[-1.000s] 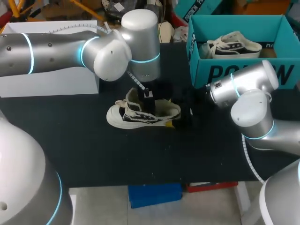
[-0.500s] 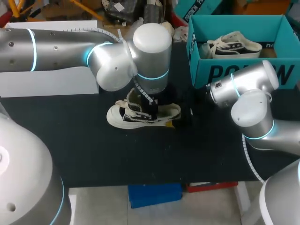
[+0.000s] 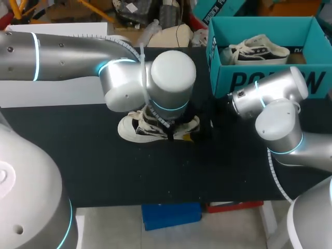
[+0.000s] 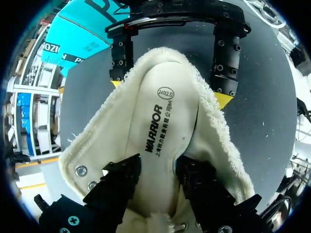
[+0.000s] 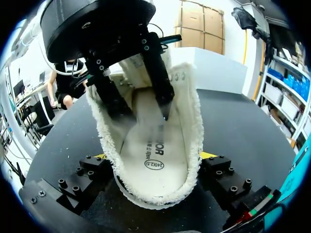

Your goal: Take the shoe out of the shoebox, open the shoe tongue, remove and reinsert the insole, then place the shoe into the shoebox

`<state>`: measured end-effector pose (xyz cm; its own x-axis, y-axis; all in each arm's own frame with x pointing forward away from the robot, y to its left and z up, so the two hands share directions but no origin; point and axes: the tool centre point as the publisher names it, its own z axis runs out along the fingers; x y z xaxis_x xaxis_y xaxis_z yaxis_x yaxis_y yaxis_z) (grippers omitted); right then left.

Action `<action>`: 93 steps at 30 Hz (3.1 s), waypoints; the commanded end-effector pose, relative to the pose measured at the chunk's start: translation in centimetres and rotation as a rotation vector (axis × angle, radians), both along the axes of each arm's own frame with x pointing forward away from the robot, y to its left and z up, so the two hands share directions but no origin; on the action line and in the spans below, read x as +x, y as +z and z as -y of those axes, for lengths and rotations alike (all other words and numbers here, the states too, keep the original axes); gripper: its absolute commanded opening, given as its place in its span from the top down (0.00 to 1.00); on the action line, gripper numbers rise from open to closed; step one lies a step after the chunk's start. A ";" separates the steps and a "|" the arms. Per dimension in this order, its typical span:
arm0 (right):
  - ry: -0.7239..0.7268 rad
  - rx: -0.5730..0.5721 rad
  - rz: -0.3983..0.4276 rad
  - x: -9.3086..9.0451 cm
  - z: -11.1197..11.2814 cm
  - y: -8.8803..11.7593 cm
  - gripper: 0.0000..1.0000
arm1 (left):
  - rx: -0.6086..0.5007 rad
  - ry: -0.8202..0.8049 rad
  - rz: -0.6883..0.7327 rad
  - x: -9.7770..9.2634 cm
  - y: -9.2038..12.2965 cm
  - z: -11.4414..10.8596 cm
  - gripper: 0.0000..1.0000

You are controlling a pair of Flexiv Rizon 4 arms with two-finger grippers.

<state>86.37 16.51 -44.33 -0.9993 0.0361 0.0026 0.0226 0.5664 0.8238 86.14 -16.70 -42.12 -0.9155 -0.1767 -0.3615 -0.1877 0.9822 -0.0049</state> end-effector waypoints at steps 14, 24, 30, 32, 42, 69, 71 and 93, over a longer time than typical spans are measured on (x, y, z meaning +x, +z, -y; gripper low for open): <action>-0.003 -0.003 -0.003 -0.1 -0.2 -0.8 1.00 | -0.018 0.066 0.239 4.3 -6.5 -1.3 0.58; -0.003 -0.003 -0.003 -0.1 -0.2 -0.8 1.00 | -0.024 0.081 0.154 4.6 -7.4 -1.0 1.00; -0.003 -0.003 -0.003 -0.1 -0.2 -0.8 1.00 | -0.062 0.057 0.065 4.0 -5.5 -1.3 1.00; -0.003 -0.003 -0.003 -0.1 -0.2 -0.8 1.00 | -0.079 0.045 0.013 3.8 -4.6 -1.4 1.00; -0.003 -0.003 -0.003 -0.1 -0.2 -0.8 1.00 | -0.187 0.012 -0.168 1.8 -0.7 -1.5 1.00; -0.003 -0.003 -0.003 -0.1 -0.2 -0.8 1.00 | -0.415 -0.147 -0.302 -1.7 4.8 0.3 1.00; -0.003 -0.003 -0.003 -0.1 -0.2 -0.8 1.00 | -0.409 -0.165 -0.309 -1.7 4.2 0.7 1.00; -0.003 -0.003 -0.003 -0.1 -0.2 -0.8 1.00 | -0.412 -0.349 -0.212 -1.5 3.7 2.7 0.46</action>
